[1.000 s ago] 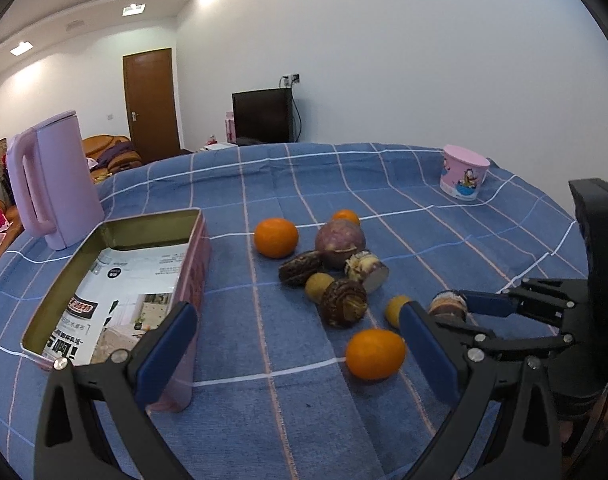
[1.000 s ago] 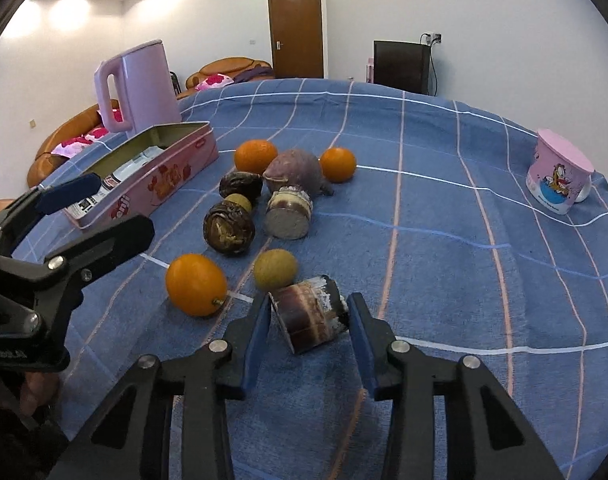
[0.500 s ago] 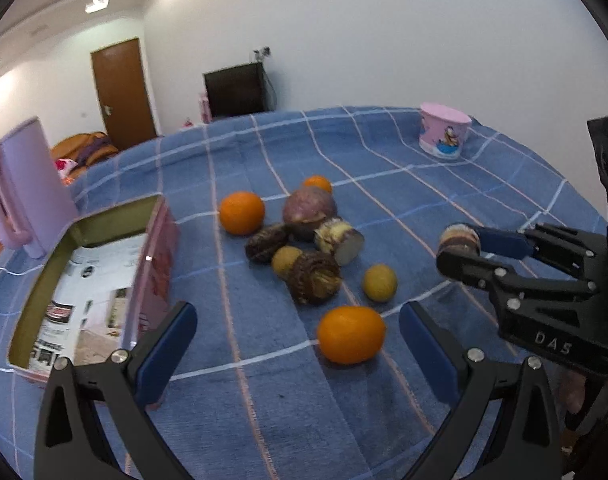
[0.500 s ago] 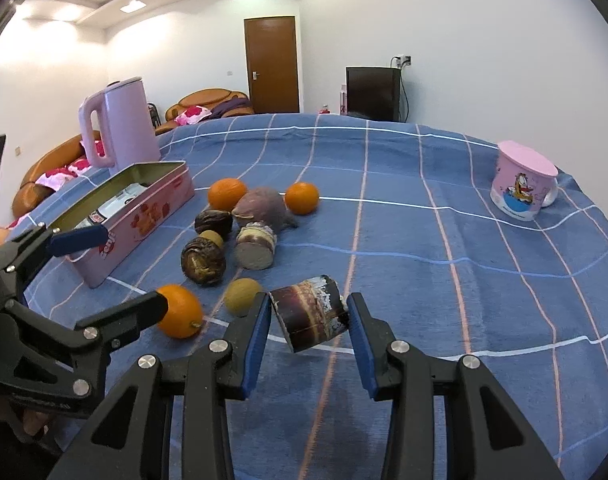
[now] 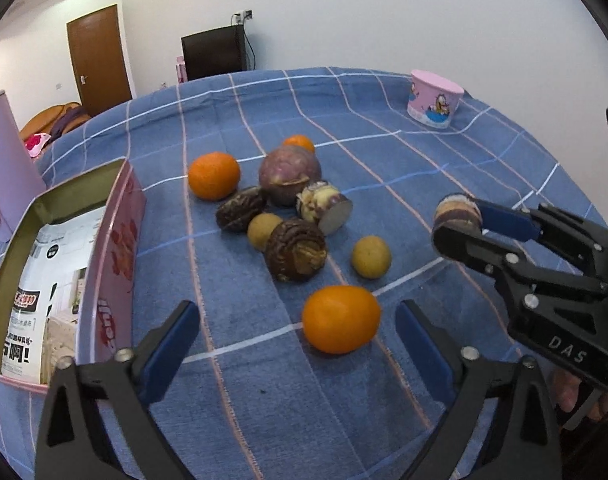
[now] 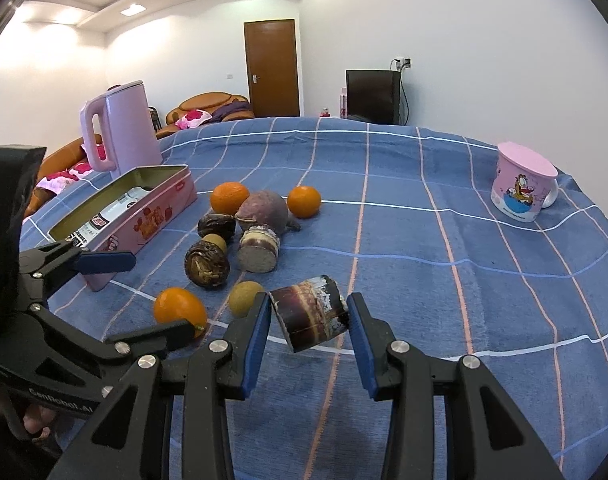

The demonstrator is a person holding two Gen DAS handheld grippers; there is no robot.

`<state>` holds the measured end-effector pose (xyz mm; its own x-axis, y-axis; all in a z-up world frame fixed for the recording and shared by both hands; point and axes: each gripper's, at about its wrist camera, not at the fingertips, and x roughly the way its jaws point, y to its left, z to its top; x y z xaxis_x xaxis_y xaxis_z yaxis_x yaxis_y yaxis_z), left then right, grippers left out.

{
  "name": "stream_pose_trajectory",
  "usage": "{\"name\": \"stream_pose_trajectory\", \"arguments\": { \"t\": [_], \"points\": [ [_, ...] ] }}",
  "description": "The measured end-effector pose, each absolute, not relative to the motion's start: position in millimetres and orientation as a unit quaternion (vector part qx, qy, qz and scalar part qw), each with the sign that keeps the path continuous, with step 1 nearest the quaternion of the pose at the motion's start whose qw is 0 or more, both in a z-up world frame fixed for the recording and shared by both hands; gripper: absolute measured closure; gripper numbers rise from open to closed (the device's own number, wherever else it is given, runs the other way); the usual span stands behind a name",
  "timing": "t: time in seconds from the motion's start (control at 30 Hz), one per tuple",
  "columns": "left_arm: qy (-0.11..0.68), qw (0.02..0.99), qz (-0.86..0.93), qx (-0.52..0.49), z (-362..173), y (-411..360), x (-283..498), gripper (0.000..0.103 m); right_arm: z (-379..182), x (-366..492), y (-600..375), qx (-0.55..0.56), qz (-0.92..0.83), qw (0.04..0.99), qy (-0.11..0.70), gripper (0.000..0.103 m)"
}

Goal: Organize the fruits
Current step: 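Grasp an orange with the left gripper while the right gripper holds the cylinder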

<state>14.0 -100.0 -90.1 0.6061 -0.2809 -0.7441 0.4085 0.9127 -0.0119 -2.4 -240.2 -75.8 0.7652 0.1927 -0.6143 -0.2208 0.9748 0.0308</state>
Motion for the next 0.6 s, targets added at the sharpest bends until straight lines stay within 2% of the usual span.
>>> {"name": "stream_pose_trajectory", "arguments": {
  "t": [0.23, 0.37, 0.47, 0.53, 0.6],
  "points": [
    [0.408, 0.887, -0.208, 0.065, -92.5, -96.4, 17.6, 0.025, -73.7, -4.1, -239.3, -0.021, 0.111, 0.942, 0.317, 0.062],
    [0.404, 0.887, -0.213, 0.068, -91.6, -97.3, 15.2, 0.030, -71.4, -5.2, -238.7, -0.021, 0.112, 0.943, 0.313, 0.062],
    [0.402, 0.885, -0.224, 0.071, -90.9, -98.8, 12.5, 0.040, -69.6, -6.1, -237.8, -0.021, 0.112, 0.944, 0.310, 0.062],
    [0.400, 0.884, -0.231, 0.074, -90.9, -100.2, 10.7, 0.051, -69.3, -5.9, -236.8, -0.022, 0.113, 0.944, 0.309, 0.062],
    [0.401, 0.882, -0.236, 0.076, -91.3, -101.7, 9.9, 0.056, -68.9, -5.6, -235.3, -0.022, 0.115, 0.944, 0.309, 0.062]
  ]
}}
